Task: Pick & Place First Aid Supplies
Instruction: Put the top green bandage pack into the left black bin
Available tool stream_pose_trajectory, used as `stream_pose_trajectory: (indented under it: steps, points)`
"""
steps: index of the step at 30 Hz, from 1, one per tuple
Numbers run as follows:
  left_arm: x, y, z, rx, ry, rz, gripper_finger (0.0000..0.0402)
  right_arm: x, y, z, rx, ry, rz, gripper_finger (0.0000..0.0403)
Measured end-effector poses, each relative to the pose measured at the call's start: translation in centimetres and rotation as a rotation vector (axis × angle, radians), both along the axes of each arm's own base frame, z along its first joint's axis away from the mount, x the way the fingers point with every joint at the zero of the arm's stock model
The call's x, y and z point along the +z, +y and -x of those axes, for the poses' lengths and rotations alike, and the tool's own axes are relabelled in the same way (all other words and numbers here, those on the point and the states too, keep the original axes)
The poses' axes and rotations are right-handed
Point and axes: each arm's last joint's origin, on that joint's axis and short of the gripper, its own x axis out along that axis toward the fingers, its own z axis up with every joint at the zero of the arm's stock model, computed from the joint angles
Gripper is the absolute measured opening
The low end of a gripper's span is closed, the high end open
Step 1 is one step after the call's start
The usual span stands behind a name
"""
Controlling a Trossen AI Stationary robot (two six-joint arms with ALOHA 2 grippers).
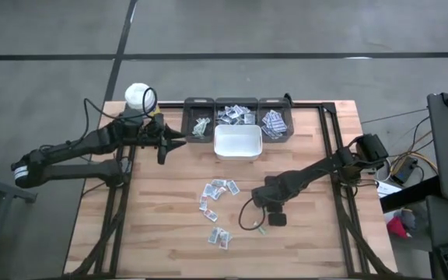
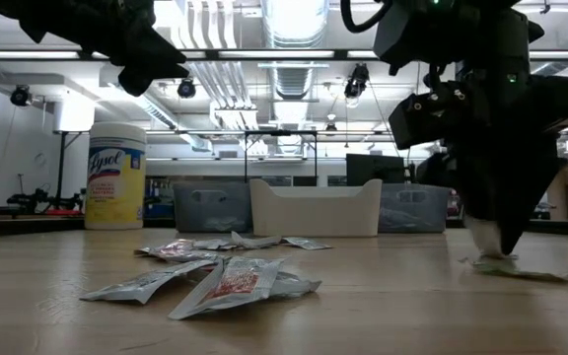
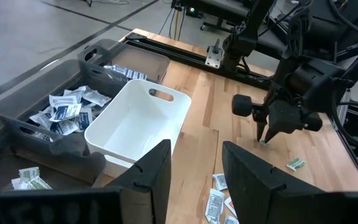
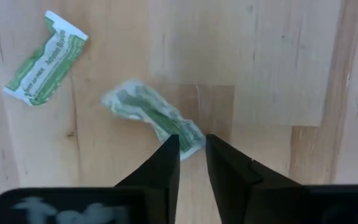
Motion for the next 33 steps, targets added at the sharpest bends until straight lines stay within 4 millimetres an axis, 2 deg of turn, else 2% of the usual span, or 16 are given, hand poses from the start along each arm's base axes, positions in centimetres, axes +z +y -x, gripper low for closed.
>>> stream_pose_trajectory:
  steps: [6, 12, 20, 27, 33]
  points:
    - [0.0, 0.0, 0.0, 0.0, 0.0, 0.0, 0.0138, -0.25, -0.09, 0.23, -0.005, 0.004, 0.004, 0.0047]
    - [0.0, 0.0, 0.0, 0.0, 0.0, 0.0, 0.0138, -0.26, -0.1, 0.24, -0.01, 0.005, 0.004, 0.0043]
    - [0.06, 0.02, -0.01, 0.001, -0.006, -0.002, 0.0138, -0.41, -0.21, 0.35, -0.102, 0.017, 0.009, 0.0012]
    - [0.23, 0.03, -0.06, -0.001, -0.022, -0.014, 0.0138, -0.11, -0.69, -0.05, -0.207, 0.021, 0.0, 0.0008]
    - [0.22, 0.03, -0.05, -0.001, -0.021, -0.014, 0.0138, 0.01, -0.81, -0.21, -0.229, 0.016, 0.0, 0.0008]
